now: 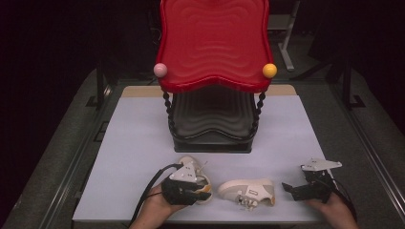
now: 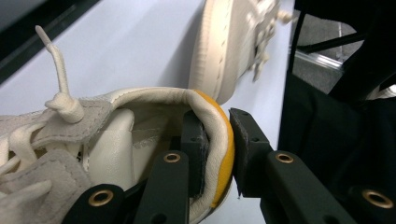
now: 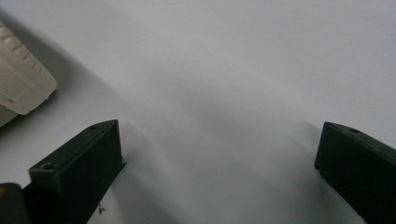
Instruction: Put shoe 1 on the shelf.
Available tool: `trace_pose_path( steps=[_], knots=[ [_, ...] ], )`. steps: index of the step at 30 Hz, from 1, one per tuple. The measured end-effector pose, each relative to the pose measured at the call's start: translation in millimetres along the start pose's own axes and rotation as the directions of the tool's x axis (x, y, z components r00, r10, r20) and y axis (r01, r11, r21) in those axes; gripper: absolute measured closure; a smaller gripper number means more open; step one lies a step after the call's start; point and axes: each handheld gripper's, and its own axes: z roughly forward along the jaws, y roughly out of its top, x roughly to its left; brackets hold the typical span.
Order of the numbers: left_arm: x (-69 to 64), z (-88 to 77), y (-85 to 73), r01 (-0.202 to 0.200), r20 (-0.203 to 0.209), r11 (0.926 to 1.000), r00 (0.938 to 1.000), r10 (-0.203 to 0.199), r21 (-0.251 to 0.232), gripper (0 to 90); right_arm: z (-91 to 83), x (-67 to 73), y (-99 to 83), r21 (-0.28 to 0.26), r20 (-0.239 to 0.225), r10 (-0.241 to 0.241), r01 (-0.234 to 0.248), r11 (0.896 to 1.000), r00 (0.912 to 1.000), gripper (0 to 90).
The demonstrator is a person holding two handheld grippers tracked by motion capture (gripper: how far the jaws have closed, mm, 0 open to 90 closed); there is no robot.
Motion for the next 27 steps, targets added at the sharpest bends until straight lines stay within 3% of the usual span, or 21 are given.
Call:
trace_pose_path(
  steps=[4, 14, 18, 27],
  knots=[
    [-4.6, -10.9, 9.5, -0.013, 0.022, 0.9996, 0.9997, 0.013, -0.027, 76.2, 0.0, 0.0, 0.0, 0.0, 0.0, 0.0, 0.0, 1.0, 1.0, 0.0],
    [-16.4, -19.3, 43.1, -0.107, 0.041, 0.993, 0.9932, 0.109, -0.05, 76.2, 0.2, -0.1, 0.0, -0.001, -0.001, 0.0, 0.0, 1.0, 1.0, 0.0],
    [-14.3, -22.9, 57.7, -0.158, 0.026, 0.9859, 0.9869, 0.159, -0.056, 76.1, 0.2, -0.1, -0.1, -0.002, -0.001, 0.0, 0.0, 1.0, 1.0, 0.0],
    [4.2, -29.8, 86.7, -0.263, -0.01, 0.9628, 0.9648, 0.263, -0.062, 76.0, 0.2, -0.1, -0.1, -0.002, -0.001, 0.0, 0.0, 1.0, 1.0, 0.0]
  ],
)
